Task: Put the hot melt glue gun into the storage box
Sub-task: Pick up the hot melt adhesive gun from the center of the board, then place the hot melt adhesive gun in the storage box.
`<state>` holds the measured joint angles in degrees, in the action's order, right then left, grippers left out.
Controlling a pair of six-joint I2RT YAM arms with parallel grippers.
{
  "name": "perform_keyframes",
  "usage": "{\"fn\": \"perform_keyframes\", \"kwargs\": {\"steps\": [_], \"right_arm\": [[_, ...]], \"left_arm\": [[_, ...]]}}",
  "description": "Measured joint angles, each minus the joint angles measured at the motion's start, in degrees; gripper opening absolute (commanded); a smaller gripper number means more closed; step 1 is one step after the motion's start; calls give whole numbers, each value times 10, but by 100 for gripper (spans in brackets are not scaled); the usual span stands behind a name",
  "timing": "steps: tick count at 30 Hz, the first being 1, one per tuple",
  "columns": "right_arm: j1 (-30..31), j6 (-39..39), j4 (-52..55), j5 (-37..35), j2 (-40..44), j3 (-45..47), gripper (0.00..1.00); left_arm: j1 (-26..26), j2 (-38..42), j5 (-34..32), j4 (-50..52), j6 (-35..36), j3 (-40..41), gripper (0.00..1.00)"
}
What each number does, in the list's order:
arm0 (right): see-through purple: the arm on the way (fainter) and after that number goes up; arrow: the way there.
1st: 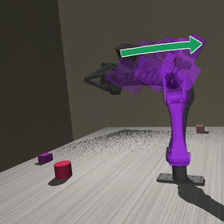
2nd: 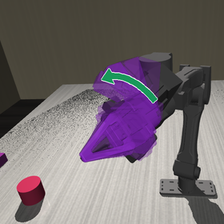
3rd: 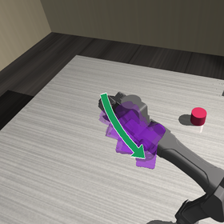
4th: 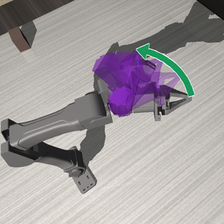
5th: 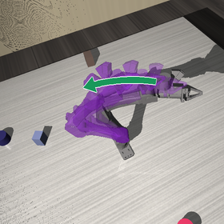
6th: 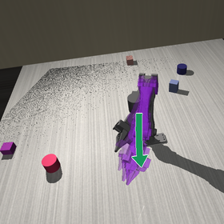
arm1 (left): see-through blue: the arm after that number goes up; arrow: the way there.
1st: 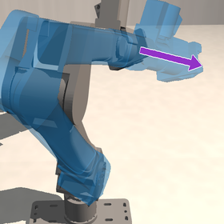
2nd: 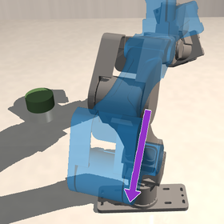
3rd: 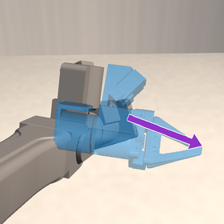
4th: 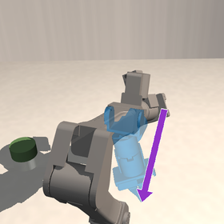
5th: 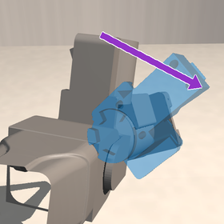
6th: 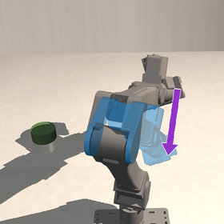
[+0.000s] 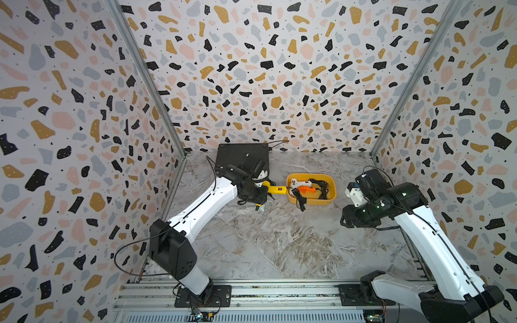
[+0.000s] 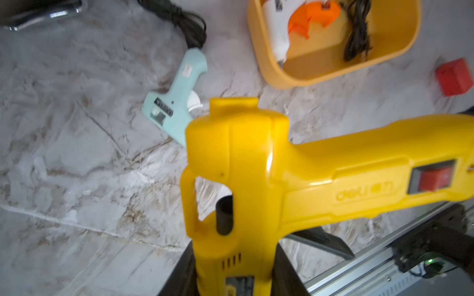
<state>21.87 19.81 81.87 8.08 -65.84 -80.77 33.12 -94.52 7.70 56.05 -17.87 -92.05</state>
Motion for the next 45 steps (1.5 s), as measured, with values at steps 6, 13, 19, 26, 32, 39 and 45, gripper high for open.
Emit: {"fn": "perform_keyframes", "kwargs": {"steps": [6,13,19,26,32,39,45], "right_arm": [[0,-4,8,0,16,0,54],[0,-6,12,1,27,-5,54],[0,-5,13,1,28,-14,54],[0,-9,13,0,20,-28,54],[0,-14,13,-2,16,-28,54],[0,-19,14,-8,18,-17,54],[0,-21,14,-13,19,-11,55]], "left_arm": [[31,-163,-5,-8,-43,-185,4],[42,-378,-5,4,-68,-421,3],[44,-475,-5,7,-93,-520,3],[49,-504,3,3,-111,-520,3],[58,-515,9,-13,-120,-520,3],[65,-535,8,-25,-129,-520,6],[65,-531,2,-33,-128,-509,14]]}}
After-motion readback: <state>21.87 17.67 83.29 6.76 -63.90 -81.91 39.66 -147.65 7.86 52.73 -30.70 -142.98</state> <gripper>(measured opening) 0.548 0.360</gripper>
